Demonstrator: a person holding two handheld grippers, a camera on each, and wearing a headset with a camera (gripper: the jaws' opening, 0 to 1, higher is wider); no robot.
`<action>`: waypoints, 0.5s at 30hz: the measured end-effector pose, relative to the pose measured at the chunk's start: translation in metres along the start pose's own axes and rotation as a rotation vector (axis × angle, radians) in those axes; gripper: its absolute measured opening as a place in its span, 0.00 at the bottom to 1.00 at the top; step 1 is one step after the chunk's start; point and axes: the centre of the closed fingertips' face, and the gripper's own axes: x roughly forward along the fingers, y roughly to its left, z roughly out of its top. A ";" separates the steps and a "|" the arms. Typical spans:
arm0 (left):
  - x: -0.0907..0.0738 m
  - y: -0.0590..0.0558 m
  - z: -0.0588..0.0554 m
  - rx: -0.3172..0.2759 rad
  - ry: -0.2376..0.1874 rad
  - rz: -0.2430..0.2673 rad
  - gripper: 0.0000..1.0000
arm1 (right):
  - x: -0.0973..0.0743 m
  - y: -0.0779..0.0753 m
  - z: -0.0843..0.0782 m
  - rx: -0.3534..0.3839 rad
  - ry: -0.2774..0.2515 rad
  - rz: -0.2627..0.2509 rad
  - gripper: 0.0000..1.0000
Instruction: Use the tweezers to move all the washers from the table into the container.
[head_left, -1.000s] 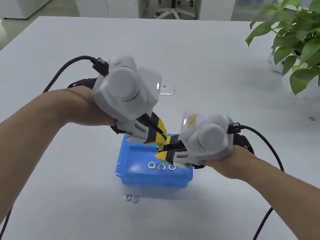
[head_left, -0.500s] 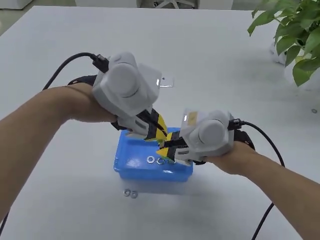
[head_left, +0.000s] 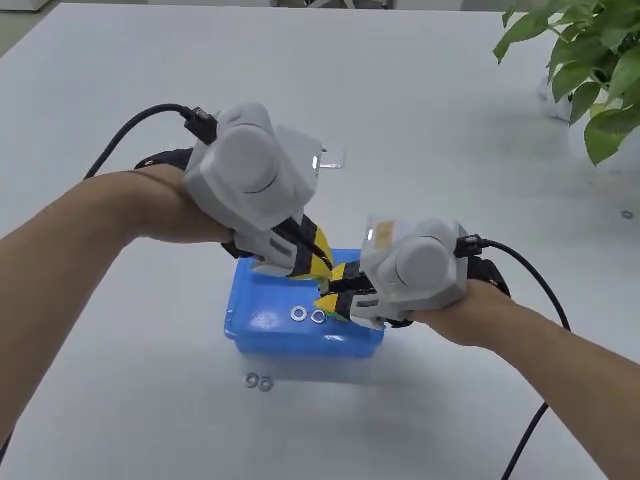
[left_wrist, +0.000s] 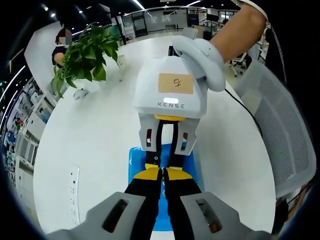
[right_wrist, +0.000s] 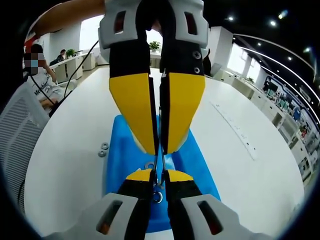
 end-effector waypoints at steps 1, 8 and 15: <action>0.000 0.000 0.000 0.002 0.000 0.000 0.06 | 0.000 0.000 0.000 0.000 0.001 0.000 0.11; -0.003 -0.001 0.003 0.008 -0.001 0.002 0.06 | -0.003 0.001 0.003 -0.002 -0.001 -0.004 0.11; -0.011 -0.005 0.008 0.012 -0.004 0.008 0.06 | -0.008 0.004 0.012 -0.010 -0.009 -0.008 0.11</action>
